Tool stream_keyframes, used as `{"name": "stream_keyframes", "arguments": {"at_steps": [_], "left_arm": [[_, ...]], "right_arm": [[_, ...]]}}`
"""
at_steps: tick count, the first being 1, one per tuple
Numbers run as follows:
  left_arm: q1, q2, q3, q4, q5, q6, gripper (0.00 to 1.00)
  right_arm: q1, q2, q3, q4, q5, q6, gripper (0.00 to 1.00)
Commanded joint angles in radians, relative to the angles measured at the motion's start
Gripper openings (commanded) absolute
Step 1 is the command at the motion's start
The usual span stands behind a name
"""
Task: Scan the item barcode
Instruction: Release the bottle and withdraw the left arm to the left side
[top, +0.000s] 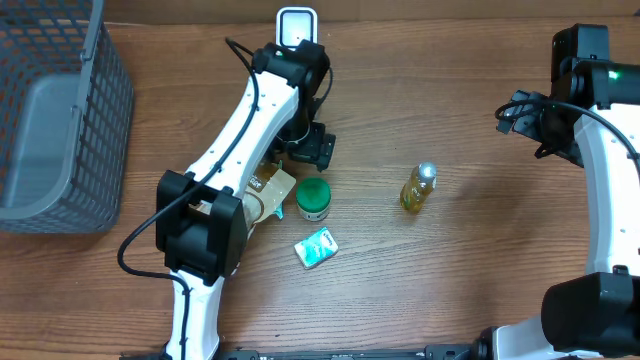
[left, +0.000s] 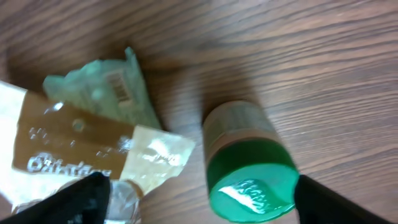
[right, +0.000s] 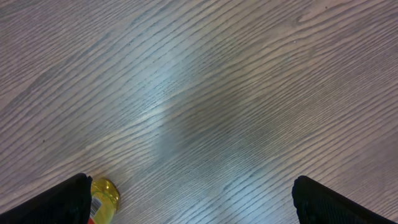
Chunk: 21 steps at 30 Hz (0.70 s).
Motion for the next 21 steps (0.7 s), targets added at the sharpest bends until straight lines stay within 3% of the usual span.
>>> {"name": "stream_keyframes", "arguments": {"at_steps": [1,8,18,21], "left_arm": [[-0.006,-0.028,-0.005,0.019,0.017,-0.017,0.88],[0.052,-0.121,-0.004,0.083,0.016,-0.044,0.88],[0.312,-0.332,-0.004,0.128,0.016,-0.106,0.91],[0.379,-0.341,-0.004,0.109,0.016,-0.106,1.0]], "right_arm": [[-0.003,-0.036,0.013,0.002,0.007,0.004,1.0],[-0.003,-0.036,0.013,0.002,0.007,0.004,1.0],[-0.003,-0.036,0.013,0.002,0.007,0.004,1.0],[-0.003,-0.036,0.013,0.002,0.007,0.004,1.0]]}}
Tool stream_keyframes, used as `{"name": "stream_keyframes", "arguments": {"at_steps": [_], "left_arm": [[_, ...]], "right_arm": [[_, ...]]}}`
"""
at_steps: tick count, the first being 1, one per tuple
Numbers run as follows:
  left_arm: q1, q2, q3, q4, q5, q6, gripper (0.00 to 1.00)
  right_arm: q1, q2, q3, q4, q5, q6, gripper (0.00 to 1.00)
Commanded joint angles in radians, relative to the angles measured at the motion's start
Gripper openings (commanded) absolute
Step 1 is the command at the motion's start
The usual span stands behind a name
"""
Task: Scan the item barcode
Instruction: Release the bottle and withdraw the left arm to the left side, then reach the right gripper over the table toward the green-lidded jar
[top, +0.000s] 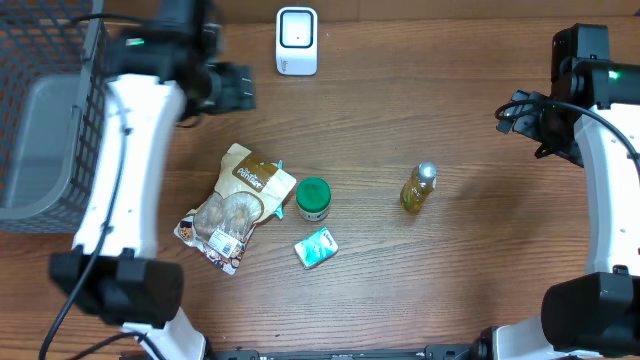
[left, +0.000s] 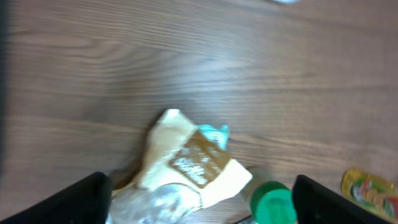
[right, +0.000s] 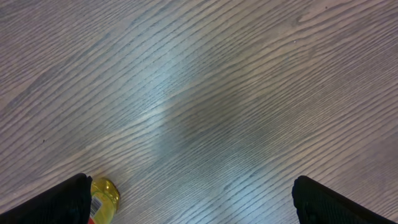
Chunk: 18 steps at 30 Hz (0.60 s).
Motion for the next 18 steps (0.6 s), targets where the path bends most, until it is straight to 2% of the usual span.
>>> {"name": "stream_keyframes", "arguments": {"at_steps": [1,18], "left_arm": [[0.044,-0.007,0.003,-0.018,0.005,-0.019,1.0],[0.074,-0.007,0.002,-0.028,0.005,-0.019,1.0]], "right_arm": [[-0.003,-0.036,0.013,0.002,0.007,0.005,1.0],[-0.003,-0.036,0.013,0.002,0.007,0.005,1.0]]}}
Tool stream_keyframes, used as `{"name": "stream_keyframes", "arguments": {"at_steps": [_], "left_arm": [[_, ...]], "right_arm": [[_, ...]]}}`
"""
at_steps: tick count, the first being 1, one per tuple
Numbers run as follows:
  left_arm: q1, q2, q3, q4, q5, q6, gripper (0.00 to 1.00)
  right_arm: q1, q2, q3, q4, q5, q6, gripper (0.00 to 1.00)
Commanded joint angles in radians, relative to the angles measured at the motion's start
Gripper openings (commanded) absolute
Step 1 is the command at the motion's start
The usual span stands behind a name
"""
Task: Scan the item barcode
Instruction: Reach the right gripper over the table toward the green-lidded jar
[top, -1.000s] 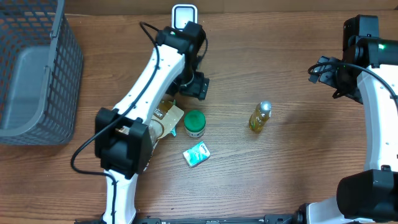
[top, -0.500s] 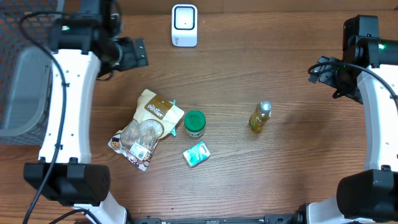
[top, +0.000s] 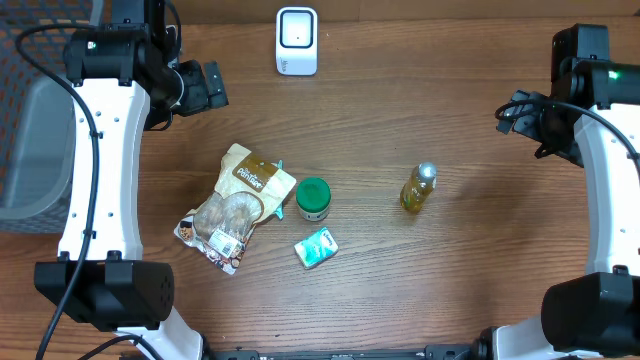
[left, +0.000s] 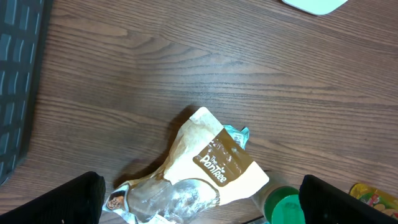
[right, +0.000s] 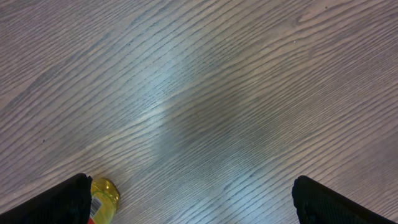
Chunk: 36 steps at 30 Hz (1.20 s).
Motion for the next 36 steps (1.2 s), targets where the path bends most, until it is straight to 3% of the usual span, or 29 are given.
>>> {"name": "stream_keyframes", "arguments": {"at_steps": [1,11,23,25,29,31,36], "left_arm": [[0.0,0.0,0.002,0.0,0.006,-0.007,1.0],[0.0,0.0,0.002,0.0,0.006,-0.006,1.0],[0.0,0.0,0.002,0.0,0.006,-0.007,1.0],[0.0,0.0,0.002,0.0,0.006,-0.006,1.0],[0.0,0.0,0.002,0.0,0.006,-0.007,1.0],[0.0,0.0,0.002,0.0,0.006,-0.006,1.0],[0.0,0.0,0.002,0.0,0.006,-0.007,1.0]], "right_arm": [[-0.003,-0.036,0.013,0.002,0.007,0.005,1.0],[-0.003,-0.036,0.013,0.015,-0.005,0.005,1.0],[-0.003,-0.037,0.013,0.045,-0.416,-0.033,1.0],[-0.001,-0.038,0.017,0.048,-0.439,-0.033,0.86],[0.011,-0.057,0.088,0.023,-0.441,-0.029,0.79],[0.023,-0.064,0.148,-0.006,-0.457,-0.029,0.79],[0.089,-0.066,0.252,-0.068,-0.466,-0.029,0.93]]}}
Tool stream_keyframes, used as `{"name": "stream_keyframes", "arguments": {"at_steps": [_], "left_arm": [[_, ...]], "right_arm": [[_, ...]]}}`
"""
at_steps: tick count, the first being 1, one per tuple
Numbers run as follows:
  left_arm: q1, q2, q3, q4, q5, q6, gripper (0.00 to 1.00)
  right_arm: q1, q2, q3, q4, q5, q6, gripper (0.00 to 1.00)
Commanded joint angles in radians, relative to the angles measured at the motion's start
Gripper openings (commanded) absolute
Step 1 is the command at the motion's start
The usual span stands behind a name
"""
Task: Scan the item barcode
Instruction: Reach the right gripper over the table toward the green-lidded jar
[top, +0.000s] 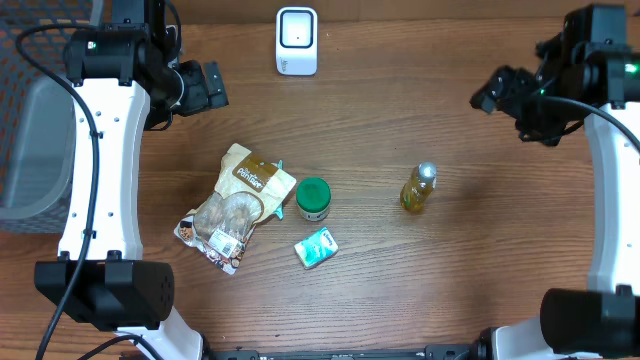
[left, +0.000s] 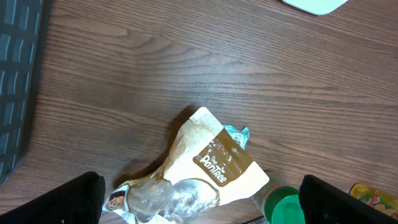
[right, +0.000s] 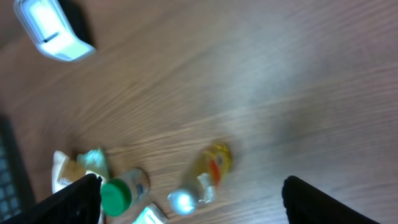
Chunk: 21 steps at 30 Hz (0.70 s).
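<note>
The white barcode scanner (top: 297, 40) stands at the table's far edge, also in the right wrist view (right: 55, 28). A tan snack bag (top: 237, 205) (left: 200, 168), a green-lidded jar (top: 313, 198) (right: 118, 193), a small teal packet (top: 316, 247) and a yellow bottle (top: 418, 188) (right: 204, 174) lie mid-table. My left gripper (top: 208, 86) is open at the far left, high above the bag. My right gripper (top: 505, 96) is open at the far right, above and beyond the bottle. Neither holds anything.
A grey wire basket (top: 55, 110) sits at the table's left edge, its corner showing in the left wrist view (left: 15, 93). Bare wood (top: 500, 260) lies to the right of the bottle.
My right gripper has moved left and turned, so its camera now looks over the bottle, jar and scanner instead of bare wood. The left arm and the items have not moved.
My left gripper was low over the jar and bag, open. Then it was up at the far left by the basket, where it has stayed. The right arm stayed still at the far right until now, when it has swung toward the table's middle.
</note>
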Motion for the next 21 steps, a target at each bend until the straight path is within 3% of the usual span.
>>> {"name": "stream_keyframes", "arguments": {"at_steps": [1,4,12,21], "left_arm": [[0.0,0.0,0.002,0.0,0.006,-0.006,1.0],[0.0,0.0,0.002,0.0,0.006,-0.007,1.0],[0.0,0.0,0.002,0.0,0.006,-0.006,1.0],[0.0,0.0,0.002,0.0,0.006,-0.007,1.0]], "right_arm": [[0.063,-0.047,0.051,-0.012,-0.026,-0.002,0.95],[0.152,-0.045,0.039,-0.017,-0.024,0.0,1.0],[0.461,-0.02,-0.002,0.012,0.157,0.175,1.0],[0.745,0.007,-0.22,0.25,0.329,0.339,1.0]]}}
